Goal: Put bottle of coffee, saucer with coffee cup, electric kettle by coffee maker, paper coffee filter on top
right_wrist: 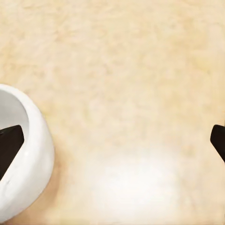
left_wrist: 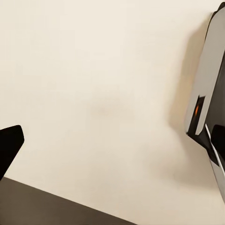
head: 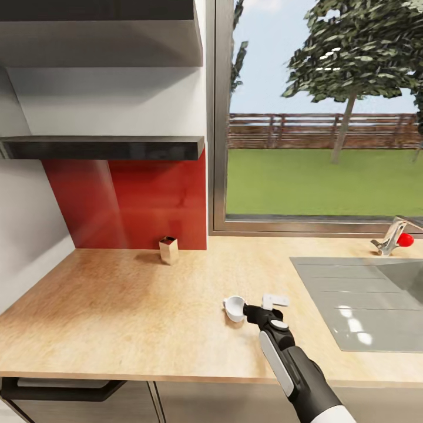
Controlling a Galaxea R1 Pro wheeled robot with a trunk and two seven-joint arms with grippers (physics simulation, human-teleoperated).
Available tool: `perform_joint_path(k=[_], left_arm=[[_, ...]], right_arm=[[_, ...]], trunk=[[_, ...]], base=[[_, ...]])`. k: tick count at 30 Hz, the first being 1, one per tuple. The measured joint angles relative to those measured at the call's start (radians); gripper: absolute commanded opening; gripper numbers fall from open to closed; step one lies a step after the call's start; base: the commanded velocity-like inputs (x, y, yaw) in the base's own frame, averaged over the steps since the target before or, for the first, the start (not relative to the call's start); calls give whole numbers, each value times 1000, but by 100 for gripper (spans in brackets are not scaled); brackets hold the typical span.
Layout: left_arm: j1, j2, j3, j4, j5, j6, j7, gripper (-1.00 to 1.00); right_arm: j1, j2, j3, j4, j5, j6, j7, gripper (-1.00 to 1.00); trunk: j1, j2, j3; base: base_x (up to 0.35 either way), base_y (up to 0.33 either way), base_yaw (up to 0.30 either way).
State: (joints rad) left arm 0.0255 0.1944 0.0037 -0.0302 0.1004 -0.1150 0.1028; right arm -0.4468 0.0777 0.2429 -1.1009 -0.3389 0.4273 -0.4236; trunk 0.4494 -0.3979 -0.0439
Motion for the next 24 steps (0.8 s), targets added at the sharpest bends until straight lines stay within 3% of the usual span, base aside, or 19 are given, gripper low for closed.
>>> perform_joint_path(k=[9,24], left_arm=[[0,0,0,0,1,1,0,100],[0,-1,0,0,1,1,0,100]], right_arm=[[0,1,0,5,0,0,0,100],[0,1,0,54,0,0,0,100]], trunk=[[0,0,0],[0,0,0]], base=[[63,134,0],[6,8,0]])
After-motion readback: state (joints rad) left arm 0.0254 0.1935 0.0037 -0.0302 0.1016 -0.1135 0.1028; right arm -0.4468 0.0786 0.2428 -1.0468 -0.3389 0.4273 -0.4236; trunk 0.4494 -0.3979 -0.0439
